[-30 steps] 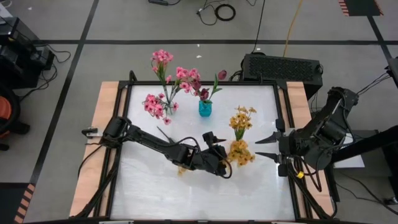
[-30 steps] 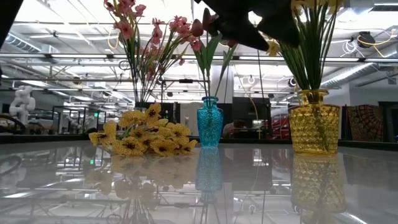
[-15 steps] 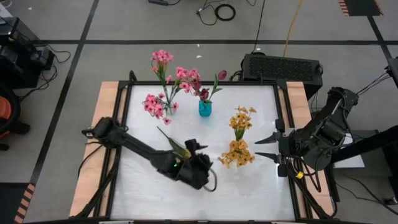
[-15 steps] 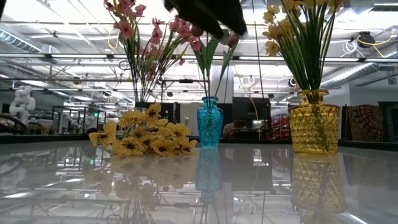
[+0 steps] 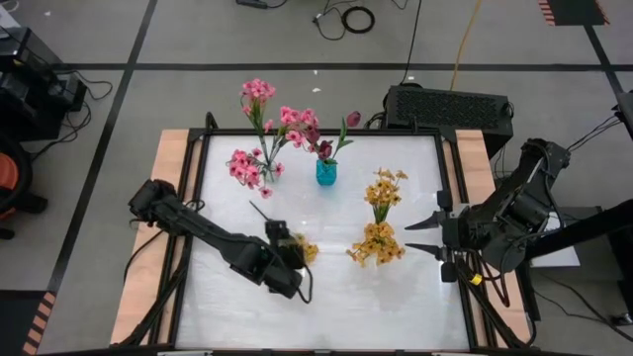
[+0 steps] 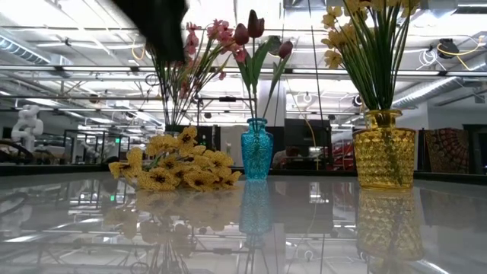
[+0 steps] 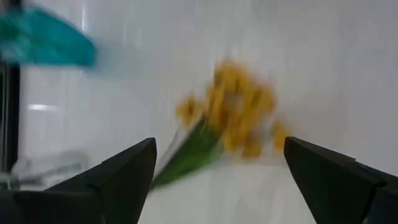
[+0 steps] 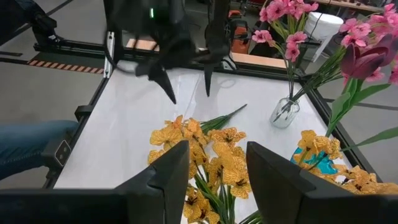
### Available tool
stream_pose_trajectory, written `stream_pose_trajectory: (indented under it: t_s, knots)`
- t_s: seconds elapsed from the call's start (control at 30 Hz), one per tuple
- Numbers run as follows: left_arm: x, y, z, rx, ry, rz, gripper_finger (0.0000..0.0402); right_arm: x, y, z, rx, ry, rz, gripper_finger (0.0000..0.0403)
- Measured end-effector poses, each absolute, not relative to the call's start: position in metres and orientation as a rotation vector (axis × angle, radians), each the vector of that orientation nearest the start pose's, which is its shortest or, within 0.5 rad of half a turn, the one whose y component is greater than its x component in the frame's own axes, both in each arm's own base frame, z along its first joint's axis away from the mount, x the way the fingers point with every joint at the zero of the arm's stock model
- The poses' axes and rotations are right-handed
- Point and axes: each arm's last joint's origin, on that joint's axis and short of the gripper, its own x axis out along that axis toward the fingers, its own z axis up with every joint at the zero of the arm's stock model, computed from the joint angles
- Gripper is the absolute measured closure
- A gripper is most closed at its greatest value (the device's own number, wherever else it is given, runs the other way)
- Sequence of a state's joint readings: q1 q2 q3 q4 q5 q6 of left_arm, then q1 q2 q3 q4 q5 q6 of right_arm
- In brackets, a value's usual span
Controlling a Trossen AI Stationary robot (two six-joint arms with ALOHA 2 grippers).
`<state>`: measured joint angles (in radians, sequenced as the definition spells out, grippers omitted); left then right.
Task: Sort flowers into vase by color
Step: Put the yellow flowers into the yellow vase
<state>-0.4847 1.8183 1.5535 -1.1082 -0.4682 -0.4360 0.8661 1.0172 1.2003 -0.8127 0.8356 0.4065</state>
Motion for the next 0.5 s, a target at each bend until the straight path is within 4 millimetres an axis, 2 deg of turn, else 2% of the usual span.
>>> stream_pose_trajectory:
  t_s: [0.1, 0.27, 0.5]
  knots:
    - [0.311, -0.151, 0.240, 0.327, 1.266, 0.222, 0.0043, 0.134, 0.125, 0.380, -0.078, 0.409, -0.054, 0.0251]
    - [0.303, -0.144, 0.215, 0.445, 1.347, 0.169, 0.0043, 0.134, 0.125, 0.380, -0.079, 0.409, -0.054, 0.0251]
    - [0.302, -0.114, 0.186, 0.509, 1.435, 0.142, 0.0043, 0.134, 0.125, 0.380, -0.080, 0.409, -0.054, 0.0251]
